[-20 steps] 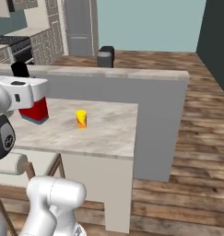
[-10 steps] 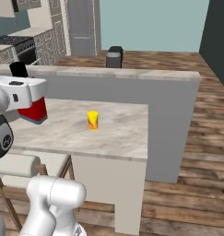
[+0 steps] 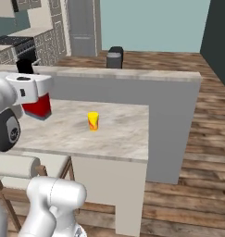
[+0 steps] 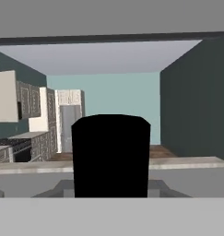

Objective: Open the cabinet directly in front. Then move the liquor and the cup to the dining counter with the jar on it.

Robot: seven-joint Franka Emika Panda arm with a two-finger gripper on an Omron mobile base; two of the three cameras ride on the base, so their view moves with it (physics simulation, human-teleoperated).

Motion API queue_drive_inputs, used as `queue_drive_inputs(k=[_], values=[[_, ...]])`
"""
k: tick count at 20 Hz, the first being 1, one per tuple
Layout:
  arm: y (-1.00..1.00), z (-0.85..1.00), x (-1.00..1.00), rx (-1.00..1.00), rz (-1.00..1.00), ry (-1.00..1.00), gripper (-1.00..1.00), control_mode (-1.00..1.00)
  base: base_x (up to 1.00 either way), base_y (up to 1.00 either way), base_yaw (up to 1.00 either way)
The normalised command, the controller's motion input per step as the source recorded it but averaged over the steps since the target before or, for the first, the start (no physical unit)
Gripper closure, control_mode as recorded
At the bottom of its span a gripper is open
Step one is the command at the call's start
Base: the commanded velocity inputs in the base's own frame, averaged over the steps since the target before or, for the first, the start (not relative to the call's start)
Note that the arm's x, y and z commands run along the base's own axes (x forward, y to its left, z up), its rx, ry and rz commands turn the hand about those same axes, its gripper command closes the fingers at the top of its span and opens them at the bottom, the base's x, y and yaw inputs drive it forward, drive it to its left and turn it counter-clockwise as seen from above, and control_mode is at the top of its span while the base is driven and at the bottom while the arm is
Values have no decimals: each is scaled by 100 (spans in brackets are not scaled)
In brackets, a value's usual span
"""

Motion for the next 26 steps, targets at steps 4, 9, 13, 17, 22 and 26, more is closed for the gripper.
queue_drive_inputs(k=[4,9,13,17,22,26], values=[[0,0,40,0,6,5,100,-100,0,0,0],[0,0,21,0,16,7,100,-100,0,0,0],[0,-1,7,0,22,8,100,-100,0,0,0],[0,-5,6,0,23,16,100,-100,0,0,0],[0,-4,0,0,14,12,100,-100,0,0,0],[0,0,0,0,0,0,100,-100,0,0,0]])
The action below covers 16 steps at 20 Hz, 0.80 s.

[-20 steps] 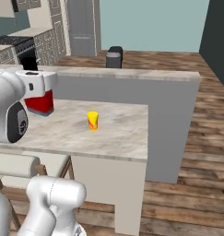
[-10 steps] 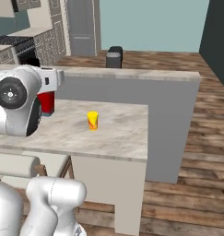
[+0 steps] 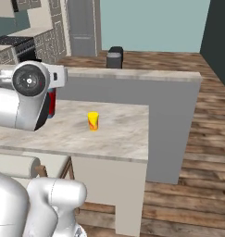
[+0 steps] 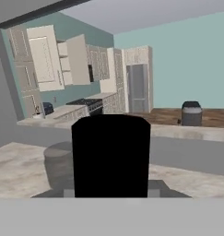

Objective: Open the cabinet directly in front. Then move the liquor and the cup to the dining counter with the jar on it.

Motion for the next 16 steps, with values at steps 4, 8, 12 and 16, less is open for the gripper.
queue_drive_inputs(k=[4,8,12,16], values=[[0,-13,0,0,0,1,100,-100,0,0,0],[0,-21,0,0,0,3,100,-100,0,0,0],[0,-24,0,0,0,4,100,-100,0,0,0],[0,-19,0,0,0,0,100,-100,0,0,0]])
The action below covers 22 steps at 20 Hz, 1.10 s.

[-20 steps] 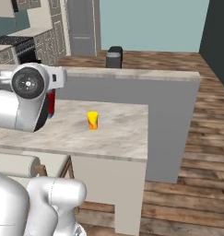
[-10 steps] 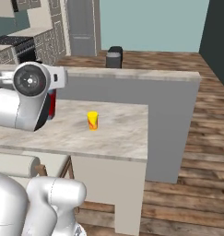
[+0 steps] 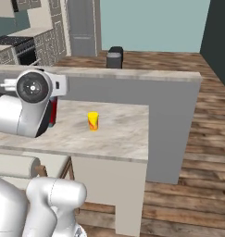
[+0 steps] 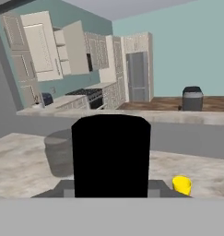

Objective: Open the cabinet directly in front. Then move the liquor and the cup to the dining counter with the jar on it.

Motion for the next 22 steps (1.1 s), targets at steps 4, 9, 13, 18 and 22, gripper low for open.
queue_drive_inputs(k=[4,9,13,18,22], values=[[0,-19,0,0,0,0,100,-100,0,0,0],[0,-23,6,0,0,0,100,-100,0,0,0],[0,-22,29,0,0,0,100,-100,0,0,0],[-12,-23,28,0,0,0,100,-100,0,0,0],[-40,-24,26,0,0,3,100,-100,0,0,0]])
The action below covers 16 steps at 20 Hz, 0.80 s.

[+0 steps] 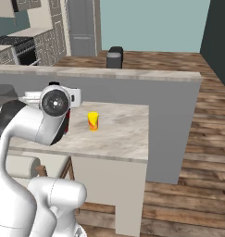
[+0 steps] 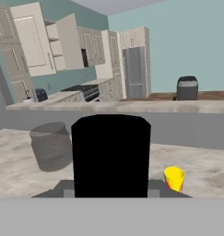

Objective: Open the cabinet directly in front. Then move the liquor and the cup to the dining counter with the jar on it.

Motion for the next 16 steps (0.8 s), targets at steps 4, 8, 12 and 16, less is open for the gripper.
queue_drive_inputs(k=[4,8,12,16], values=[[-48,-26,25,0,0,7,100,-100,0,0,0],[-47,-24,28,0,0,5,100,-100,0,0,0],[-37,-20,36,0,0,2,100,-100,0,0,0],[-26,-20,34,0,0,0,100,-100,0,0,0]])
